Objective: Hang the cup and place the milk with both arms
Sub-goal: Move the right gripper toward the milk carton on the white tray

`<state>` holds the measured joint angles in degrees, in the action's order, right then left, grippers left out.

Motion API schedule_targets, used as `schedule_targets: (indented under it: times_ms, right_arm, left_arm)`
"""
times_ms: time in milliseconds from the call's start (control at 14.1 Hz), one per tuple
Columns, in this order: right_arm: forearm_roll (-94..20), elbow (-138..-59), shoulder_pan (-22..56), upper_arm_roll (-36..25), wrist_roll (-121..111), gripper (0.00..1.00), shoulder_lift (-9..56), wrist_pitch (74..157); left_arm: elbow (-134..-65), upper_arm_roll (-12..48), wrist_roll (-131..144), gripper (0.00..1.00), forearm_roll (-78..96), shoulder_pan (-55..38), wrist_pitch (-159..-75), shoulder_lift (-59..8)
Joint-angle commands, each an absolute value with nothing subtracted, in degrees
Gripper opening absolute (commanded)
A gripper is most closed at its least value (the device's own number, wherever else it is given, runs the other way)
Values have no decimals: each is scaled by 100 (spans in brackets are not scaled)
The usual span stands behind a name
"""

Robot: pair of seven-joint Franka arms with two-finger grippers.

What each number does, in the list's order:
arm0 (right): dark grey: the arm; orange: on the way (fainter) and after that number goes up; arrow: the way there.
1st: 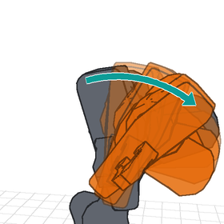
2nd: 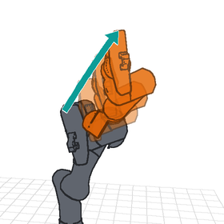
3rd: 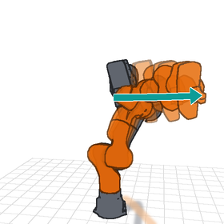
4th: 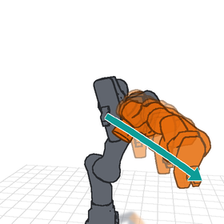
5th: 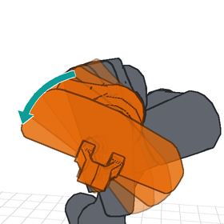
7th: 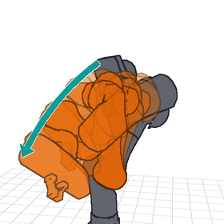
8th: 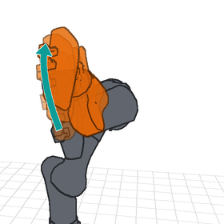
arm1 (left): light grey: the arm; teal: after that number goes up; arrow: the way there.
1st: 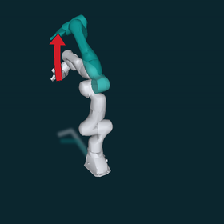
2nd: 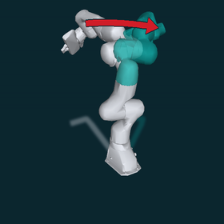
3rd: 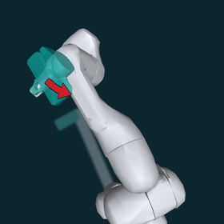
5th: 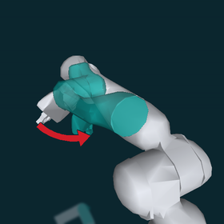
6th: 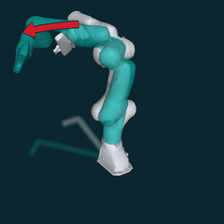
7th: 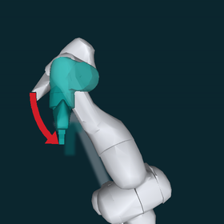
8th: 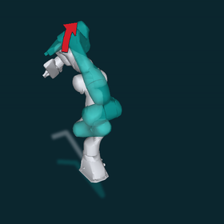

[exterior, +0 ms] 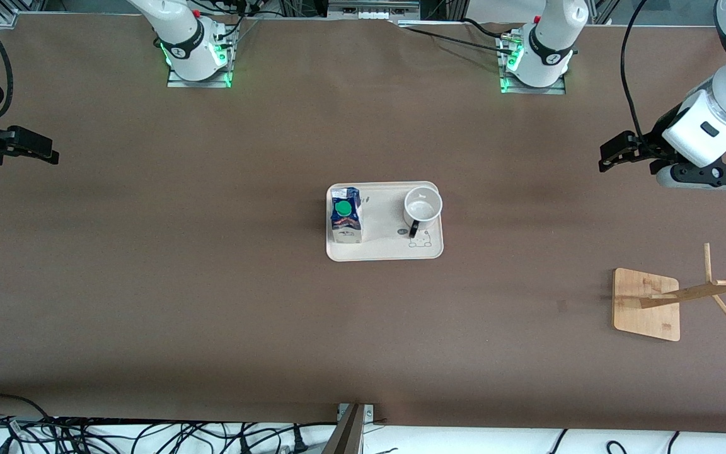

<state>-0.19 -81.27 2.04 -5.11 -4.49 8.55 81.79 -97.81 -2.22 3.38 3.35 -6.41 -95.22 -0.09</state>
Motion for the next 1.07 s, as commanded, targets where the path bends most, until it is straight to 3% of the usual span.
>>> schedule_targets:
  times_ms: [0,640,995]
  right_arm:
    - [-114,-7972,149,-510,-501,100,949,8121]
    - [-132,-8024,263,-440,-501,100,1002,8104]
    - [-656,-8007,1221,-439,-378,100,1440,8550]
  left_arm:
    - [-9826,-202,246,100,290,-606,-9492,88]
    - [-9826,-211,246,100,290,-598,-9492,97]
    - [-9826,-211,246,100,290,-589,-9492,88]
